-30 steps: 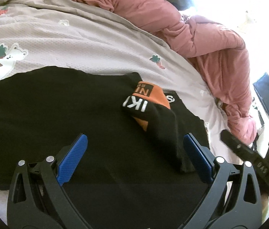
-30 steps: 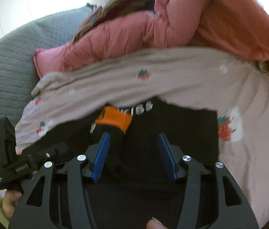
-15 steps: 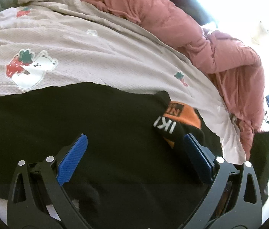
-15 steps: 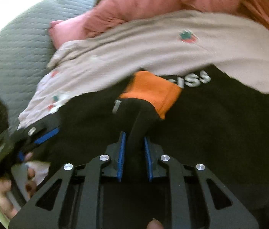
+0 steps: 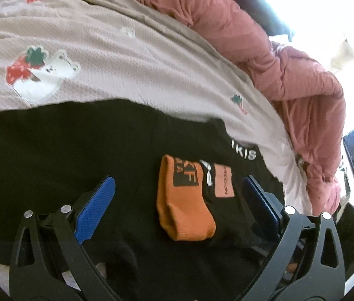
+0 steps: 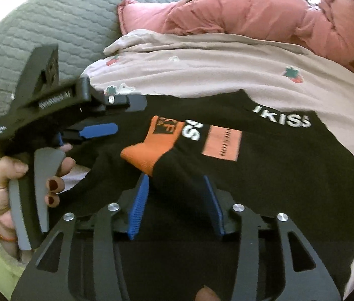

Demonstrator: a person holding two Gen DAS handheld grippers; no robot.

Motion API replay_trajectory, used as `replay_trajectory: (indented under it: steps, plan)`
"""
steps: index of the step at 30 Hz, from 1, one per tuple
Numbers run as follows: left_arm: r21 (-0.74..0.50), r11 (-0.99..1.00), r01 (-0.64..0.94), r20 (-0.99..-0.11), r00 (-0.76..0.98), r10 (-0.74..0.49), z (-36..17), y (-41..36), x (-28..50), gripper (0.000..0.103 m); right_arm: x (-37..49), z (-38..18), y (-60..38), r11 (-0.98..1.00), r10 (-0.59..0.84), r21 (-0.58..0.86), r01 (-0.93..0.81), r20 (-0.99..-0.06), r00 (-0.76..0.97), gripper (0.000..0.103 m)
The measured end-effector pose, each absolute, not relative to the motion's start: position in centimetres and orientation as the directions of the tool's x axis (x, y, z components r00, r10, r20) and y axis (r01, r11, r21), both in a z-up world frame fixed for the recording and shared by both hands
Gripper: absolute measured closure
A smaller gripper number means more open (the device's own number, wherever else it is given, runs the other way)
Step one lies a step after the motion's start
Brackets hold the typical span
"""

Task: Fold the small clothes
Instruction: 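Lay the cuff on the shirt body and open the right gripper, then move the left gripper over the shirt toward the other orange-cuffed sleeve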

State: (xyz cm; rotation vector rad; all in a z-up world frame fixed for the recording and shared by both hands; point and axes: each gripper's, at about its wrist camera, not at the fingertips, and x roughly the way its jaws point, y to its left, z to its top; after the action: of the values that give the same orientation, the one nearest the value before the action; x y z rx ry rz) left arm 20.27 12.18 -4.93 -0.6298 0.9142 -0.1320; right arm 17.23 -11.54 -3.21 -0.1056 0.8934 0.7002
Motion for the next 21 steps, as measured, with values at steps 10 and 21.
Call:
replay_trajectory:
  steps: [10,21]
  plan:
    - [-0.369,0.923,-0.114,-0.787,0.567,-0.244,-6.2,7.3,20.0,0.044,18.0,-2.2,-22.3,0.927,0.346,0.168,-0.337,-0.73,0.589,0.044]
    - [-0.308,0.95,-0.05,-0.759,0.615,-0.213,-3.6,7.4,19.0,0.087,18.0,-2.9,-29.1,0.987,0.159,0.117,-0.108,-0.744,0.649,0.044]
